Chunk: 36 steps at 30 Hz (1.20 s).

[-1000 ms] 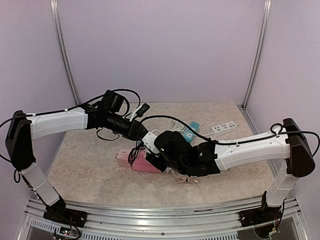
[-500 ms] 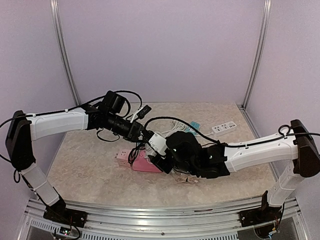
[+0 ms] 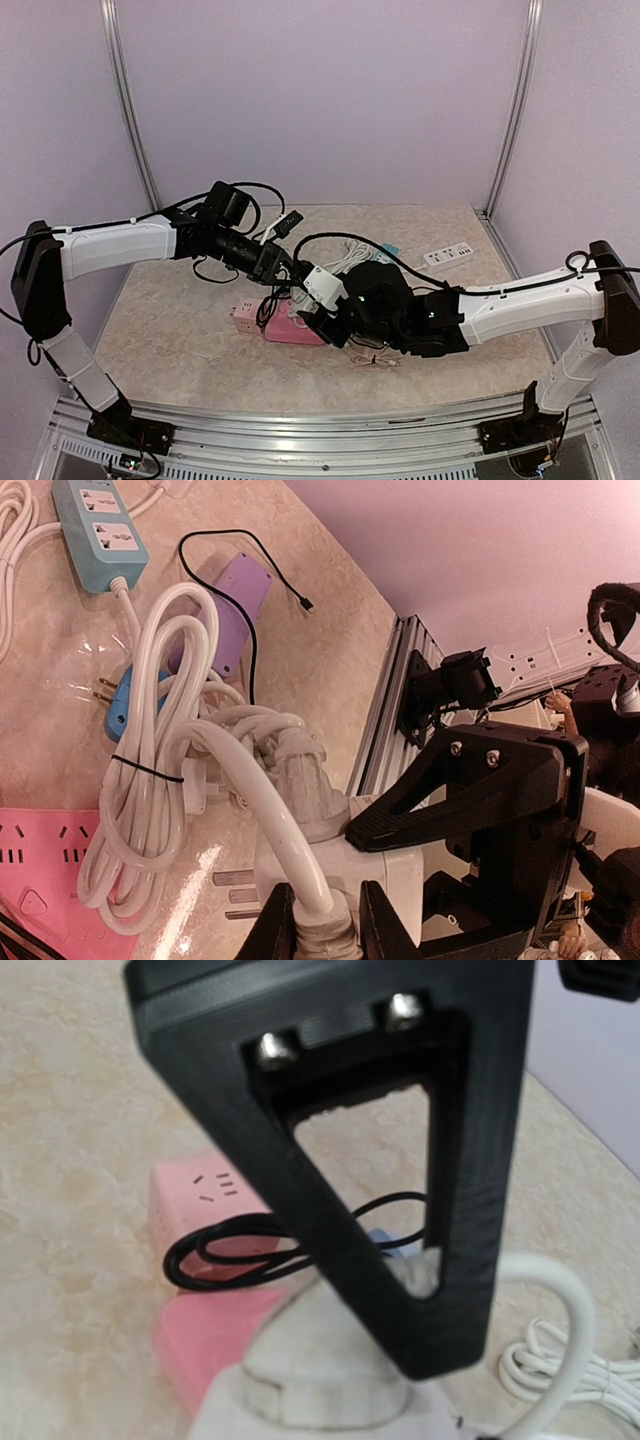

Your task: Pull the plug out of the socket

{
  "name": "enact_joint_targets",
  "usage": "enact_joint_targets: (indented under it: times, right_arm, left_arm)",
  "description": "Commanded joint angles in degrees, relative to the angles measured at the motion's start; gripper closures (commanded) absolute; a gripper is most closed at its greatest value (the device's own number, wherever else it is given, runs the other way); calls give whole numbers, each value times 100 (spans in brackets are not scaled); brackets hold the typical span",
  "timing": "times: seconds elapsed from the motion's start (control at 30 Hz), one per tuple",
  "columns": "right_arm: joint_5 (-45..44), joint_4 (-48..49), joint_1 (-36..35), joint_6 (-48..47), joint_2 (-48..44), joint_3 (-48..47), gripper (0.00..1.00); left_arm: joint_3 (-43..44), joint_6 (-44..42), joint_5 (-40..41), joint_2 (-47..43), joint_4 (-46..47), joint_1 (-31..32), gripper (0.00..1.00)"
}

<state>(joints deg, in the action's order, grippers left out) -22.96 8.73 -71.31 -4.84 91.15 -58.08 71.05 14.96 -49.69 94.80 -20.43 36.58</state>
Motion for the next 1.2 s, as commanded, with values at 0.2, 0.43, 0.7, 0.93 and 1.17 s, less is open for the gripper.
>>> enact_joint_targets:
  times: [0.2,0.43,0.7,0.93,1.17]
  right_arm:
    - [-883,-472,57,252,371,-719,100]
    - [-1063,-734,201,473,578,-919,100]
    - [-877,-513,248,562,420,-759,100]
    - [-154,234,233,268,-112,-206,100]
    - [426,746,231,177,-571,139,100]
  left_arm:
    - [162,-156,66,-123,-39,-90,100]
    - [150,-200,54,-201,-35,-81,100]
    - [146,-199,33,-186,-44,-121,100]
    - [179,-134,-119,-80,-58,-277,100]
    - [217,-60,-235,93,-100,-377,100]
